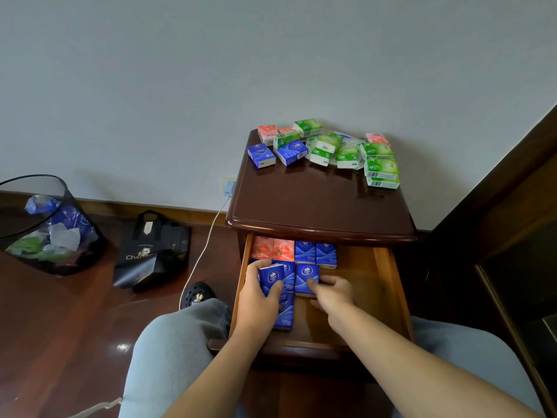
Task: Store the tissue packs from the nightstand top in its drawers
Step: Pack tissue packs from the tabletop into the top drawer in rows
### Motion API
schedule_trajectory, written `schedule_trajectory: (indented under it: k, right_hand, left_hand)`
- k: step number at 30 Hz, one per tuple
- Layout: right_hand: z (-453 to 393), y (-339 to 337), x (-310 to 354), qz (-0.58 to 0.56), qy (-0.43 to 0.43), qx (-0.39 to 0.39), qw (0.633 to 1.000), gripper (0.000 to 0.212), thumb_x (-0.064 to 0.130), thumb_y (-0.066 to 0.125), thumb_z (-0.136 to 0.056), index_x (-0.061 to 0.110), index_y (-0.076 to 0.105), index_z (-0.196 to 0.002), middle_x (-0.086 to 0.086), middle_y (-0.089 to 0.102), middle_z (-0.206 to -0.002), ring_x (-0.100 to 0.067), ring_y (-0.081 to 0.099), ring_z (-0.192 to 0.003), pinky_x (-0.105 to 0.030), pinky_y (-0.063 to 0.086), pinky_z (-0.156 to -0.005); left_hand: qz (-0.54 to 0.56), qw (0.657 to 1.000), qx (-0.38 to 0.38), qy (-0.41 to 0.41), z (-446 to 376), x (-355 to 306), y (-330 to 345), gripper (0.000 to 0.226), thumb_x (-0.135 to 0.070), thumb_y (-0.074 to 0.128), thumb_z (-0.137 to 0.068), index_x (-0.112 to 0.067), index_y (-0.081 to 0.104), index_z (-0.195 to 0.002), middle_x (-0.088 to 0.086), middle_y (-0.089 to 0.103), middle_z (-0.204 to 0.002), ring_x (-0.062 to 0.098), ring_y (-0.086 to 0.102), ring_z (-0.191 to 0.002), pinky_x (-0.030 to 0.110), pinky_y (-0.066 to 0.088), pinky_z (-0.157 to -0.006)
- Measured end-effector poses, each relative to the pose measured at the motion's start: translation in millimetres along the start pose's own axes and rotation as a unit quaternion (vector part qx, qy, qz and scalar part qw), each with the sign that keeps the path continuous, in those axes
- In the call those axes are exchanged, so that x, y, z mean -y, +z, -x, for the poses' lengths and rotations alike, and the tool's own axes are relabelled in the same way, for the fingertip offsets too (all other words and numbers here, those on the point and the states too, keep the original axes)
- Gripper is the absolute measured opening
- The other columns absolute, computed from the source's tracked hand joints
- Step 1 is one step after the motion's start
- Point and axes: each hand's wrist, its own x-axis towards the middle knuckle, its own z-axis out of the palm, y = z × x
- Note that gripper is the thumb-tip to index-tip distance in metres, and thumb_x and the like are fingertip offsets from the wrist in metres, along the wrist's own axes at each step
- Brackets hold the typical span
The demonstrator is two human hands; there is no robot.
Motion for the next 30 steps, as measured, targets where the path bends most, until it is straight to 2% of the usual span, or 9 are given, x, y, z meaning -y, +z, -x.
schedule_trajectory:
  k: [3,7,10,15,20,23,26,28,30]
  right_hand:
    - [-3.5,4.4,-0.3,-0.015,-0.001,0.000,1.000,0.031,0.017,0.083,-0.089,0.019,0.061,-0.111,-0.004,0.067,-0.105,-0.021,0.070,-0.093,-0.040,0.066,-0.078]
    - [-7.9,5.6,-0.4,0.000,-0.010,-0.008,1.000,0.033,0.017,0.082,-0.089,0.018,0.064,-0.116,-0.004,0.068,-0.107,-0.023,0.070,-0.098,-0.041,0.066,-0.078]
    - [-9.4,4.9,-0.3,0.047,-0.036,-0.015,0.998,0.034,0.020,0.081,-0.091,0.017,0.067,-0.122,0.000,0.068,-0.103,-0.023,0.071,-0.101,-0.045,0.065,-0.085]
    - [-6.6,-5.4,6.6,0.131,-0.078,0.002,0.988,0.025,0.030,0.072,-0.098,0.023,0.070,-0.121,0.002,0.068,-0.113,-0.021,0.068,-0.108,-0.047,0.064,-0.089]
    - [9.5,-21.4,25.8,0.138,-0.134,-0.006,0.981,0.016,0.039,0.069,-0.099,0.028,0.064,-0.109,0.005,0.069,-0.111,-0.014,0.067,-0.104,-0.035,0.063,-0.081]
    - [24.6,-32.2,36.1,0.057,-0.153,0.091,0.982,0.026,0.049,0.068,-0.098,0.024,0.067,-0.106,0.009,0.075,-0.102,-0.010,0.073,-0.096,-0.019,0.057,-0.062]
    - [33.9,-44.1,38.5,0.016,-0.146,0.185,0.972,0.024,0.048,0.075,-0.092,0.027,0.074,-0.105,0.011,0.078,-0.099,0.000,0.075,-0.092,-0.013,0.055,-0.065]
    - [32.5,-51.9,36.8,0.043,-0.148,0.180,0.972,0.019,0.044,0.082,-0.087,0.034,0.073,-0.099,0.018,0.076,-0.094,0.006,0.072,-0.089,-0.010,0.054,-0.064]
    - [26.7,-59.3,33.6,0.041,-0.135,0.163,0.976,0.023,0.042,0.086,-0.084,0.035,0.071,-0.099,0.016,0.076,-0.096,0.000,0.073,-0.090,-0.013,0.057,-0.068]
  left_hand:
    - [0.001,1.000,-0.006,0.000,-0.6,0.3,0.8,0.035,-0.031,0.068,-0.098,-0.057,0.050,-0.113,-0.012,0.063,-0.120,0.004,0.073,-0.100,0.028,0.064,-0.063]
    - [-0.006,1.000,-0.009,-0.003,-0.9,-0.5,0.8,0.028,-0.040,0.065,-0.099,-0.061,0.050,-0.108,-0.012,0.066,-0.117,-0.006,0.071,-0.096,0.026,0.063,-0.063]
    - [-0.014,1.000,-0.007,-0.004,-0.8,-1.8,1.5,0.025,-0.041,0.063,-0.100,-0.060,0.050,-0.109,-0.011,0.067,-0.115,-0.008,0.070,-0.095,0.025,0.062,-0.061]
    - [-0.019,1.000,0.011,0.001,2.6,-7.4,4.4,0.018,-0.037,0.058,-0.104,-0.047,0.054,-0.119,-0.010,0.068,-0.109,-0.012,0.068,-0.091,0.017,0.057,-0.058]
    - [-0.016,0.999,0.031,0.010,4.3,-16.8,11.2,0.022,-0.036,0.053,-0.106,-0.035,0.057,-0.128,-0.003,0.072,-0.109,0.002,0.074,-0.091,0.025,0.062,-0.065]
    - [-0.021,0.999,0.038,-0.002,5.9,-23.8,21.6,0.023,-0.038,0.054,-0.106,-0.035,0.057,-0.128,-0.005,0.069,-0.114,0.005,0.074,-0.096,0.026,0.063,-0.069]
    - [-0.062,0.997,0.038,0.028,4.3,-25.6,36.7,0.025,-0.036,0.050,-0.108,-0.038,0.057,-0.131,-0.010,0.061,-0.127,0.008,0.066,-0.110,0.027,0.061,-0.083]
    - [-0.077,0.995,0.047,0.045,3.3,-24.8,46.8,0.029,-0.033,0.048,-0.109,-0.038,0.058,-0.135,-0.010,0.059,-0.132,0.012,0.062,-0.117,0.030,0.059,-0.091]
    - [-0.103,0.992,0.054,0.057,2.1,-21.5,53.6,0.033,-0.031,0.048,-0.109,-0.038,0.052,-0.141,-0.010,0.057,-0.132,0.011,0.062,-0.115,0.024,0.058,-0.089]
